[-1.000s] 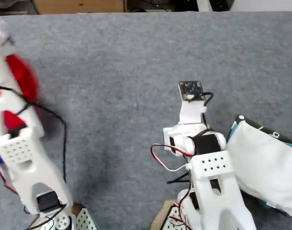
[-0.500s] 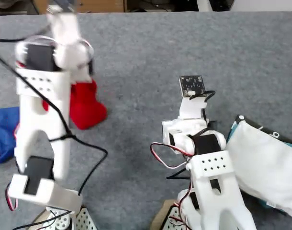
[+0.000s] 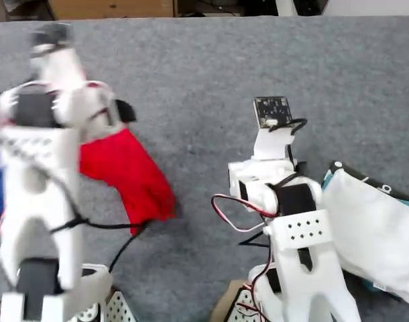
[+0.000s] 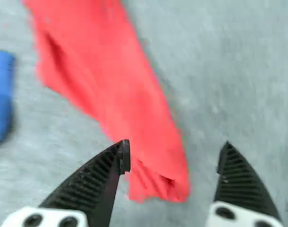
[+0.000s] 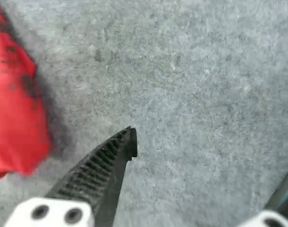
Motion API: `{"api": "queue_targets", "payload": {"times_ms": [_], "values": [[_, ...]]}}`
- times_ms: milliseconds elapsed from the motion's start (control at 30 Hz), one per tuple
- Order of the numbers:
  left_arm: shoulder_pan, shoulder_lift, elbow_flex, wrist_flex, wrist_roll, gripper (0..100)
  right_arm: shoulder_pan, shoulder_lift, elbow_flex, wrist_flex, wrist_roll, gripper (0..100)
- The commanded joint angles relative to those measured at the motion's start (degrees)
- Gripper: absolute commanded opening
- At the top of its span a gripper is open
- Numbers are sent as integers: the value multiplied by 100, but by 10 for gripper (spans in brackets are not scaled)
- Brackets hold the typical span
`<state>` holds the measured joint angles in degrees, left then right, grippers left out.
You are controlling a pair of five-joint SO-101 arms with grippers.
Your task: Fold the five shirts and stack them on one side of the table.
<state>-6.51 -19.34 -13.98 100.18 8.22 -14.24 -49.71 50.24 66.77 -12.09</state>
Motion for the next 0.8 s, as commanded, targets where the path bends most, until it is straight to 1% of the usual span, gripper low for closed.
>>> {"api": "queue_targets", "payload": {"times_ms": [0, 133, 200, 267, 333, 467, 533, 633, 767], "values": [[-1521, -708, 0, 62, -334, 325, -268, 400, -796, 352, 88, 490], [-3631, -1200, 457, 62, -844, 325, -787, 1446, -1771, 615, 62, 490], [-4554, -1323, 782, 44, -1169, 329, -1156, 2035, -2299, 738, 53, 490], [-5292, -1367, 1081, 44, -1495, 329, -1552, 2633, -2782, 862, 53, 490], [-5890, -1376, 1327, -44, -1829, 329, -1974, 3222, -3196, 967, 53, 490], [-6769, -1420, 1811, -607, -2057, 328, -2686, 4338, -3644, 985, 53, 490], [-7051, -1429, 2057, -923, -2066, 328, -2949, 4848, -3732, 967, 44, 490], [-7332, -1429, 2391, -1231, -2066, 327, -3240, 5604, -3899, 958, 0, 490], [-7534, -1429, 2699, -1292, -2075, 328, -3319, 6607, -4312, 642, -308, 490]]}}
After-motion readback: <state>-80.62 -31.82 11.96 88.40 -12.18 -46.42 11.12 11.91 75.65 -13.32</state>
